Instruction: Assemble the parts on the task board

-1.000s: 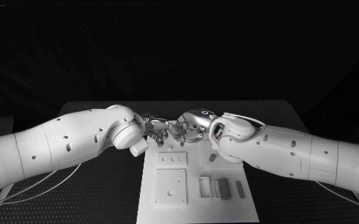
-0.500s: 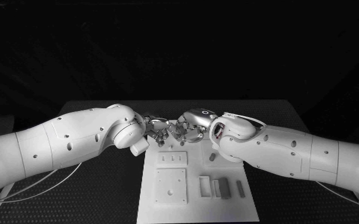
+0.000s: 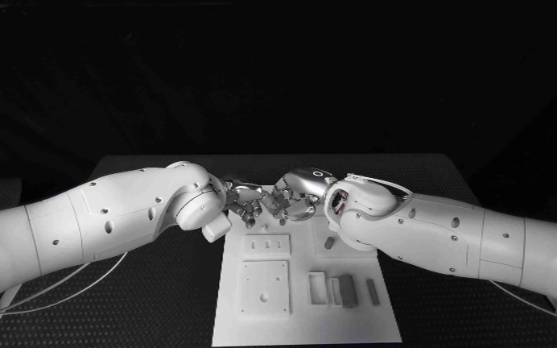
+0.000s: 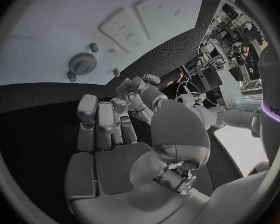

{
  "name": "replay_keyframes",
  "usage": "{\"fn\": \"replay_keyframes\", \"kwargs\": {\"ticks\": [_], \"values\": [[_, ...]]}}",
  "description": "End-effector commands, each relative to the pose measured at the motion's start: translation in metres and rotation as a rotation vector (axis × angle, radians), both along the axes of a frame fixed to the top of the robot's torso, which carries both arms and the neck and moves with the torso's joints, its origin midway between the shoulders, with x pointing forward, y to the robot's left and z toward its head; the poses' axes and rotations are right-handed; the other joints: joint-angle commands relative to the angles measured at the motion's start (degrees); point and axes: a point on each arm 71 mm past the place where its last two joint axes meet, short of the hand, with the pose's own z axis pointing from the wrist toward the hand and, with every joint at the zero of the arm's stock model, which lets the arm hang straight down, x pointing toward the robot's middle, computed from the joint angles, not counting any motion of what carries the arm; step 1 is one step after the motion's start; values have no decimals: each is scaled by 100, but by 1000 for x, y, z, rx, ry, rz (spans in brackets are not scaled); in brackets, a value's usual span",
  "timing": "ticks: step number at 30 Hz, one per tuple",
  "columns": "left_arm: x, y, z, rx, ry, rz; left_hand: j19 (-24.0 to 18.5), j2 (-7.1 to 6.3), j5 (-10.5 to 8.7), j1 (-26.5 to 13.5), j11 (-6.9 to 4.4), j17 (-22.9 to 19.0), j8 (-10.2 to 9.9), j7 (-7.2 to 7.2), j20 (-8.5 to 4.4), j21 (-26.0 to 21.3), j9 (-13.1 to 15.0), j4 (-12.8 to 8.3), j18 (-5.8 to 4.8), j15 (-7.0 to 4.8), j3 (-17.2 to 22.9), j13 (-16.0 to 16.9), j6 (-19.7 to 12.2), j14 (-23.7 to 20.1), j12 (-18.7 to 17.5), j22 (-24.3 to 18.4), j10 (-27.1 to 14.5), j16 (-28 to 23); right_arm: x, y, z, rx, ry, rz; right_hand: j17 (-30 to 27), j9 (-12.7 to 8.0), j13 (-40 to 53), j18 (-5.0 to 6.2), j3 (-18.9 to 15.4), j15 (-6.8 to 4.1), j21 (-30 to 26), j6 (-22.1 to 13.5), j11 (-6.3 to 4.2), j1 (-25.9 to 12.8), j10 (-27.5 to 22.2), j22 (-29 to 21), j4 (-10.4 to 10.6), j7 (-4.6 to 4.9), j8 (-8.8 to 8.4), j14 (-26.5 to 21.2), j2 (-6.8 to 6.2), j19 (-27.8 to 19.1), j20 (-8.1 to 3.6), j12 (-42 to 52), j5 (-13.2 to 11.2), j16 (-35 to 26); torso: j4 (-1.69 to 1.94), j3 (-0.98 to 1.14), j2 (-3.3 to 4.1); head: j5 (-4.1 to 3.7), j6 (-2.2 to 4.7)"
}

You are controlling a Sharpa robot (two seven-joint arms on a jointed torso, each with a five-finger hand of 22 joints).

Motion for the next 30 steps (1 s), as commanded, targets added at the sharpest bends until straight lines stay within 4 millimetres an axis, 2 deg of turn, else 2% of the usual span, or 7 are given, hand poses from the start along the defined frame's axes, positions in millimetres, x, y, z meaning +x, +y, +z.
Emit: {"fn": "replay_keyframes", "kwargs": {"ticks": [1, 5, 9, 12, 18, 27, 30], "values": [[-1, -6, 2, -27, -3, -29, -4, 64, -7, 17, -153, -10, -17, -214, -19, 40, 6, -59, 98, 3, 9, -10, 946, -38, 7, 135, -151, 34, -3, 4, -1, -6, -2, 25, -3, 10, 7, 266, 15, -27, 30, 121, -29, 28, 19, 101, 22, 84, 35, 9, 31, 1, -51, 7, 11, -7, 1, 0, 0, 0, -7], [-1, -6, 3, -30, -4, -28, -6, 115, -6, 42, -156, -19, -14, -219, -15, 45, 20, -120, 98, 7, 31, -16, 958, -35, 6, 134, -143, 37, -3, 4, -1, -9, 0, 26, -3, 11, 7, 266, 15, -27, 30, 122, -29, 28, 20, 100, 22, 84, 34, 9, 31, 1, -52, 6, 11, -8, -2, 0, 0, -2, -13], [-1, -4, 3, -38, -5, -20, -5, 258, -19, 96, -162, -33, -1, -228, -9, 56, 50, -219, 100, 15, 82, -25, 986, -29, 6, 133, -123, 44, -3, 3, -1, -11, 2, 26, -11, 12, 7, 266, 15, -27, 30, 122, -30, 27, 20, 100, 21, 84, 34, 4, 29, 1, -52, 5, 11, -11, -1, -2, -2, -5, -10], [-1, -4, 3, -43, -2, -18, -10, 396, -101, 131, -164, -49, 5, -231, 0, 61, 77, -278, 101, 26, 117, -38, 1002, -25, -2, 132, -102, 45, -3, 3, -2, -12, 4, 27, -15, 12, 6, 266, 14, -27, 29, 121, -29, 26, 20, 100, 22, 84, 33, 1, 27, 1, -52, 4, 11, -14, 1, -3, -2, -10, -12], [-1, -5, 3, -52, 3, -21, -26, 501, -231, 131, -159, -78, 1, -229, 15, 56, 102, -319, 104, 43, 135, -64, 1010, -26, -30, 128, -82, 31, -2, 3, -2, -8, 7, 18, -95, 10, -1, 266, 10, -24, 20, 94, -24, 5, 13, 94, 31, 91, 12, -59, -5, -5, -54, -17, 10, -56, 1, -2, -2, -12, -18], [-2, -3, 2, -49, 11, -24, -28, 562, -273, 117, -164, -91, 7, -235, 22, 57, 119, -339, 110, 54, 144, -76, 1033, -13, -39, 129, -49, 33, 2, -4, -2, 7, 10, -16, -534, -191, -112, 266, 20, 273, -175, -767, 287, -87, -254, 29, 165, 416, -491, -537, -439, -164, -2, -280, 12, -387, -5, -3, -3, -16, -11], [-1, -2, 2, -44, 12, -25, -25, 569, -280, 111, -167, -93, 9, -238, 24, 60, 124, -346, 112, 55, 145, -77, 1042, -6, -39, 130, -38, 36, 4, -10, -1, 21, 1, -33, -543, -229, -133, 266, -7, 310, -215, -900, 333, -133, -315, 20, 200, 458, -566, -589, -564, -209, 22, -321, 6, -425, -1, -1, -3, -18, -2]]}}
